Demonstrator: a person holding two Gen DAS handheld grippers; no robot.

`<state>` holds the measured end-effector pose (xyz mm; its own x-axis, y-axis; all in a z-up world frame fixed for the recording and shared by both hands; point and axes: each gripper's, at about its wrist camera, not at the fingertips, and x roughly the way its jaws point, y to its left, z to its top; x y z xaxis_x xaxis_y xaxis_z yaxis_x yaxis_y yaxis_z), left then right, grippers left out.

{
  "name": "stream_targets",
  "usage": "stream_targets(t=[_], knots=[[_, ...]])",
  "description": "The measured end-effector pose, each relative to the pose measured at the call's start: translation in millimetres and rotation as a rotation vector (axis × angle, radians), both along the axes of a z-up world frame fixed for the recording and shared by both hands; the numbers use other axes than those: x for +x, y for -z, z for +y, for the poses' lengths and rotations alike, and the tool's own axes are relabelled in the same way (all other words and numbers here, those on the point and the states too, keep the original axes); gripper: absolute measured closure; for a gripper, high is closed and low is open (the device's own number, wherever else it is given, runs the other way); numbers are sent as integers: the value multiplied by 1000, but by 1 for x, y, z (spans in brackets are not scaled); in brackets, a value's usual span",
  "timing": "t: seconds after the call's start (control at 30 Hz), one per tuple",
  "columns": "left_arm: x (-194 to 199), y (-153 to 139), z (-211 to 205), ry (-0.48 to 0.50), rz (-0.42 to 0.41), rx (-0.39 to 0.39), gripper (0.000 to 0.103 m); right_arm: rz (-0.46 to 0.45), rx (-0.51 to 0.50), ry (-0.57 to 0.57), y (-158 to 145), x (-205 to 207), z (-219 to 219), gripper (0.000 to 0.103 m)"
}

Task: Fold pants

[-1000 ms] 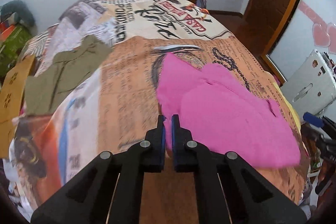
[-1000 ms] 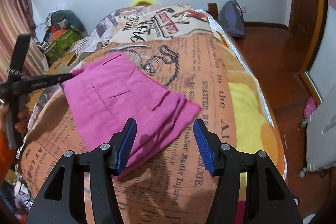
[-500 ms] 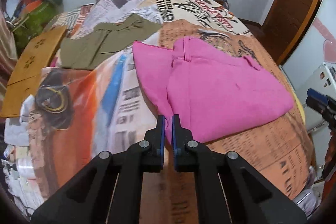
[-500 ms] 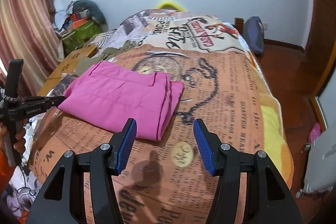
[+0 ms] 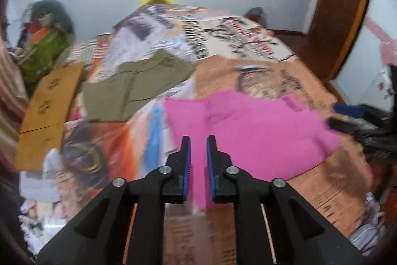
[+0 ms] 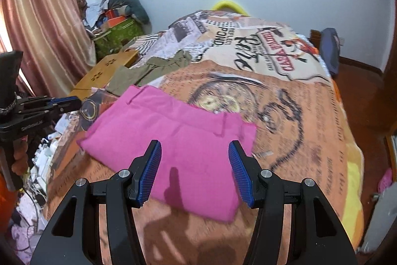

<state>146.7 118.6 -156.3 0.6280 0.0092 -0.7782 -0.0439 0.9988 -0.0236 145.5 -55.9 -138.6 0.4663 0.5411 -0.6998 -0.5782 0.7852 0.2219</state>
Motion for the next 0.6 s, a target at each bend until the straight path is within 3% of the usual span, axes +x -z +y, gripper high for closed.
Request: stream_targets(t=[0.1, 0.33, 0.47, 0.6], knots=[[24, 2, -11, 54, 22, -65, 86, 22, 5, -36, 5, 14, 17, 51], [69, 30, -39, 175, 102, -102, 86, 63, -61, -116, 24, 32, 47, 51], [87, 62, -39, 173, 174, -80, 86, 101, -108, -155, 41, 34, 56, 51], [83, 68, -40, 205, 143, -54, 86, 102, -112, -165, 41, 33, 51, 51]])
